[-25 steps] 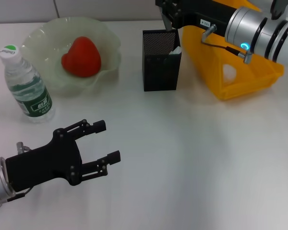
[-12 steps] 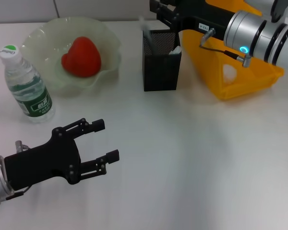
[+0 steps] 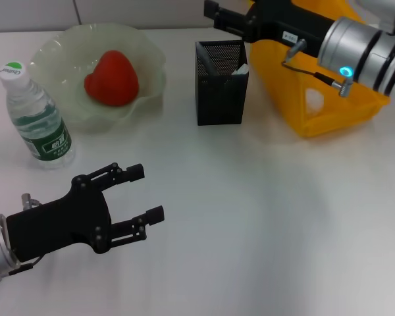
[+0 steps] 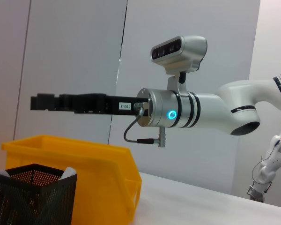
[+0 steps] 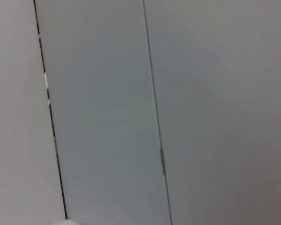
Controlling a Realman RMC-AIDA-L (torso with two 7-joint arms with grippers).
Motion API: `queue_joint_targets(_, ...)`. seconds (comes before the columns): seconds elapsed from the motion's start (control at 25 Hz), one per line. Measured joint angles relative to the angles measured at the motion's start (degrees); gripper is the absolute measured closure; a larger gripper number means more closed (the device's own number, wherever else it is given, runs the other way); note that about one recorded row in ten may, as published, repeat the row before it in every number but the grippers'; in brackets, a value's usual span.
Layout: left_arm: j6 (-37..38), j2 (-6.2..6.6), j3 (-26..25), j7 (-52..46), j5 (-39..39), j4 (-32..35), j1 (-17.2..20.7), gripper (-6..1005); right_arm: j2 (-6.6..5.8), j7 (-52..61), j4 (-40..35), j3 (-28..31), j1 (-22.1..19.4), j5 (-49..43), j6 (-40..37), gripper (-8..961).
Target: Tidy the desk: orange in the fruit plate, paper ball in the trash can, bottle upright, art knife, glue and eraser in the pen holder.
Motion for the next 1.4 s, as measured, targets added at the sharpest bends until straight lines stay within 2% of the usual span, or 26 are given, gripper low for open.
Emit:
queue_joint_targets(0.2, 0.0, -0.03, 0.0, 0.0, 0.0, -0.23, -0.02, 197, -0.2, 3.31, -1.23, 0.2, -2.21, 0.48, -1.17, 220)
queue_joint_targets(0.24, 0.0, -0.02, 0.0, 0.0, 0.0, -0.29, -0.03, 197, -0.35, 4.74, -2.57, 0.3, -4.42, 0.46, -3.95, 201)
queue_joint_targets(0.28, -0.1, -0.06, 0.0, -0.09, 0.0, -0.31, -0.06, 197, -0.35, 4.74, -2.57, 0.3, -4.42, 0.46, -3.95, 191)
queue_joint_targets(0.4, -0.19, -0.1, 0.0, -0.27, 0.0, -0.33, -0.06, 197, -0.88, 7.05, -6.06, 0.49, -9.89, 0.14, -13.43, 162)
queue_joint_targets(0.44, -0.19, -0.1, 0.0, -0.27, 0.0, -0.33, -0.06, 197, -1.7, 7.56, -7.44, 0.52, -13.36, -0.04, -19.93, 152)
queue_joint_targets(0.48, -0.19, -0.1, 0.0, -0.27, 0.0, -0.33, -0.06, 197, -1.7, 7.56, -7.44, 0.52, -13.36, -0.04, -19.93, 143)
queue_joint_targets(0.56, -0.12, -0.06, 0.08, -0.48, -0.01, -0.33, -0.08, 197, -3.38, 7.71, -7.87, 0.49, -16.65, -0.8, -27.33, 133)
queue_joint_targets(0.6, -0.01, -0.05, 0.32, -0.54, 0.12, -0.24, -0.08, 197, -4.38, 7.84, -7.81, 0.53, -17.96, -1.59, -30.84, 133)
queue_joint_targets(0.64, 0.14, 0.04, 0.57, -0.75, 0.33, -0.04, -0.09, 197, -6.3, 7.98, -7.47, 0.58, -19.77, -4.66, -37.16, 133)
queue_joint_targets(0.68, 0.16, 0.08, 0.69, -0.82, 0.36, 0.0, -0.11, 197, -7.13, 7.98, -7.29, 0.6, -20.53, -6.84, -39.55, 133)
queue_joint_targets(0.72, 0.18, 0.11, 0.81, -0.89, 0.38, 0.04, -0.13, 197, -7.13, 7.98, -7.29, 0.6, -20.53, -6.84, -39.55, 133)
queue_joint_targets(0.84, 0.42, 0.17, 2.07, -1.71, 0.56, 0.25, -0.74, 197, -8.55, 6.95, -7.11, 0.77, -21.99, -16.05, -41.83, 133)
queue_joint_targets(0.92, 0.51, 0.21, 2.79, -2.22, 0.61, 0.29, -1.16, 197, -8.56, 6.49, -7.11, 0.79, -22.06, -18.65, -41.83, 133)
queue_joint_targets(1.04, 0.43, 0.35, 5.73, -3.84, 0.93, 0.36, -2.16, 197, -7.5, 5.14, -7.09, 0.85, -21.39, -27.76, -40.15, 133)
queue_joint_targets(1.08, 0.43, 0.35, 5.73, -3.84, 0.93, 0.36, -2.16, 197, -7.5, 5.14, -7.09, 0.85, -21.39, -27.76, -40.15, 133)
queue_joint_targets(1.28, 0.08, 0.4, 5.91, -3.95, 2.28, 0.38, -2.6, 197, -5.99, 3.15, -6.94, 0.87, -21.37, -29.52, -37.5, 133)
queue_joint_targets(1.4, -0.24, 0.43, 5.86, -4.46, 2.97, 0.38, -2.97, 197, -5.8, 3.0, -6.92, 0.69, -21.36, -29.56, -37.32, 133)
